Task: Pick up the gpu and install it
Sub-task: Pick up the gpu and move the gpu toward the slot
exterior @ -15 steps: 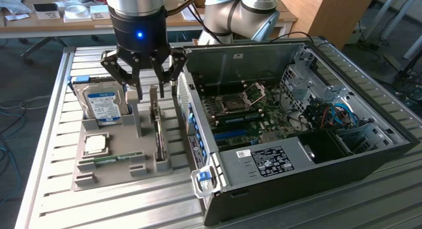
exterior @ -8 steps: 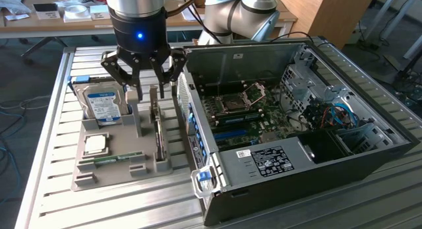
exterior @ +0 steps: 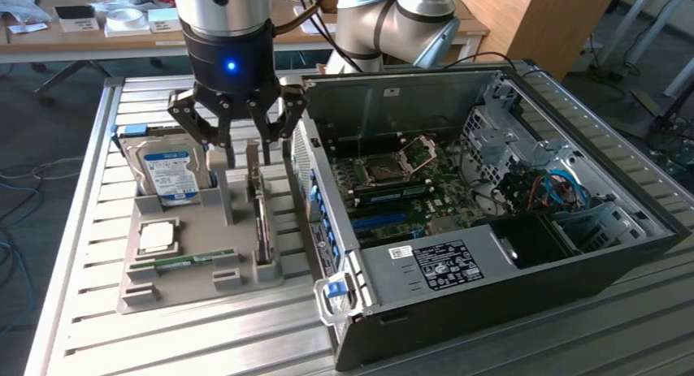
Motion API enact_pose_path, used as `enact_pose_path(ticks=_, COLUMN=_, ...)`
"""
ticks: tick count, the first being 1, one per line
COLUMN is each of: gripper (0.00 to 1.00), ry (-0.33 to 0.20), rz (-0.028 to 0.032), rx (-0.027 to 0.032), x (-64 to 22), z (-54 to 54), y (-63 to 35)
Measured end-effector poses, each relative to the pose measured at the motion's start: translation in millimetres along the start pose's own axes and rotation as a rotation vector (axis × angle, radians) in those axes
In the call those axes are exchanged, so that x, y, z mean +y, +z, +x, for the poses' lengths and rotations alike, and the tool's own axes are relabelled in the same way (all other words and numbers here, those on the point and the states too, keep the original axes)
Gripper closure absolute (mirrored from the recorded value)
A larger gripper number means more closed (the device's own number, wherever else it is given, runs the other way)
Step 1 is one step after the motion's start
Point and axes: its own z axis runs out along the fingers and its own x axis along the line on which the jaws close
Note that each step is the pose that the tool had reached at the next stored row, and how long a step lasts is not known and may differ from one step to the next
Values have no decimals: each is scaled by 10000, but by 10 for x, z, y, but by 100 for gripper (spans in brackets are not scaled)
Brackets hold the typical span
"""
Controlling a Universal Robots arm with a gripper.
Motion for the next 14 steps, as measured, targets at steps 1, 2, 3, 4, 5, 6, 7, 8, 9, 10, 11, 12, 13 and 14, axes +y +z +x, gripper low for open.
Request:
enact_pose_path(ticks=1, gripper=53, ry=1, rz=1, rx=1, x=0, z=0, y=1)
enact_pose_path(ticks=2, gripper=53, ry=0, rz=1, rx=1, x=0, z=0, y=1)
enact_pose_path(ticks=3, gripper=53, ry=0, rz=0, rx=0, x=0, z=0, y=2)
enact_pose_path(ticks=4, gripper=53, ry=0, rz=0, rx=0, x=0, z=0, y=2)
enact_pose_path(ticks=5, gripper=53, ry=1, rz=0, rx=0, x=0, z=0, y=2)
enact_pose_path(ticks=6, gripper=53, ry=0, rz=-2, rx=-2, x=0, z=0, y=7)
enact_pose_path(ticks=7, gripper=53, ry=0, rz=-3, rx=-3, x=0, z=0, y=12)
enact_pose_path(ticks=8, gripper=53, ry=0, rz=-1, rx=-2, x=-1, z=0, y=17)
enact_pose_path(ticks=9, gripper=53, ry=0, rz=-1, rx=-1, x=-1, z=1, y=23)
enact_pose_path(ticks=10, gripper=53, ry=0, rz=-1, rx=-1, x=-1, z=1, y=30)
enact_pose_path(ticks=11, gripper=53, ry=0, rz=-1, rx=-1, x=-2, z=1, y=39)
enact_pose_path(ticks=12, gripper=53, ry=0, rz=-1, rx=-1, x=-2, z=1, y=48)
enact_pose_path(ticks=13, gripper=53, ry=0, rz=0, rx=0, x=-3, z=1, y=57)
enact_pose_path(ticks=14, gripper=53, ry=0, rz=0, rx=-1, x=-3, z=1, y=65)
